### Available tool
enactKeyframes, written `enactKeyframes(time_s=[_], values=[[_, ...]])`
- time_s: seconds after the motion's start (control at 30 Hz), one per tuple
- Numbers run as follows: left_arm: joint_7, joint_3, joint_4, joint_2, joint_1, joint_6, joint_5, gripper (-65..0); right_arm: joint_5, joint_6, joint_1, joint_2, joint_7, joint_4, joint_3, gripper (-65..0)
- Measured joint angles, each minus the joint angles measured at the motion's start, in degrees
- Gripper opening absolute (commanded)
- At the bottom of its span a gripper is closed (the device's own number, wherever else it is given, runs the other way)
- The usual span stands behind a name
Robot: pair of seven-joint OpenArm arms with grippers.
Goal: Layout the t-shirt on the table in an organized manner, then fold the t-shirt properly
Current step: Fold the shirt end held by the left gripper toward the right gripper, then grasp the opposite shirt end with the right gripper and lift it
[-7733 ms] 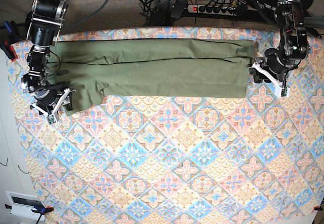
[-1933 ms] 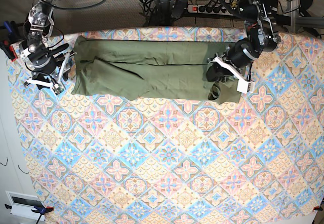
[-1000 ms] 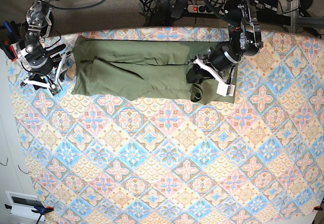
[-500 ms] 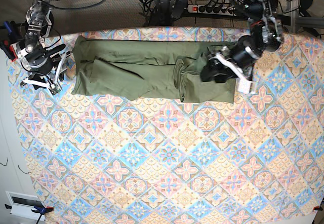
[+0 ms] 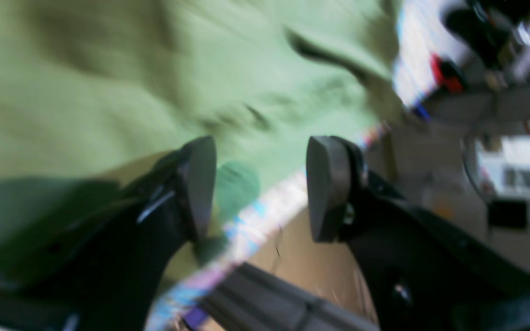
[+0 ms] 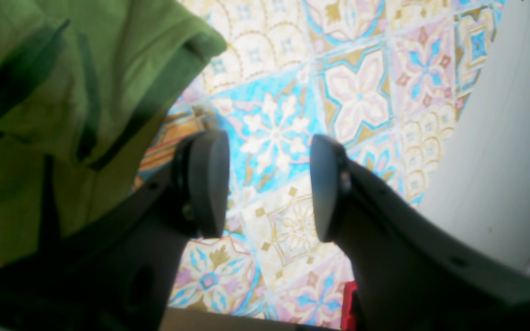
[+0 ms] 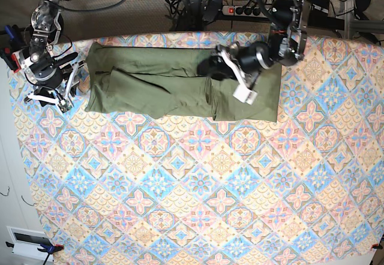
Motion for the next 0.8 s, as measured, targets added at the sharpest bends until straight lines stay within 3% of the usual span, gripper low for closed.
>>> enactKeyframes(time_s=[0.27,0.4,0.6,0.8], values=[[-0.2,-0.1,2.6,-3.2,-0.2,0.1,-0.4,-38.0,0.1,0.0,0.0,0.0,-0.1,-0.1,-0.2,-37.6],[0.1,-7.0,2.7,-3.5,-0.2,0.1,-0.1,-45.0,0.1,0.0,-0.1,0.0,-1.3,-0.2,-0.3,-37.5],[0.0,-15.3,2.7,-3.9,-0.1,0.2,0.7,-46.9,0.9,0.0,0.1,0.0,-7.7,-0.3,-0.3,-37.5],[0.2,-18.5,2.7,-3.9,0.0,0.2,1.6,-47.3,17.1,0.0,3.4,-0.4,-15.7,-0.5,0.3,-37.5]])
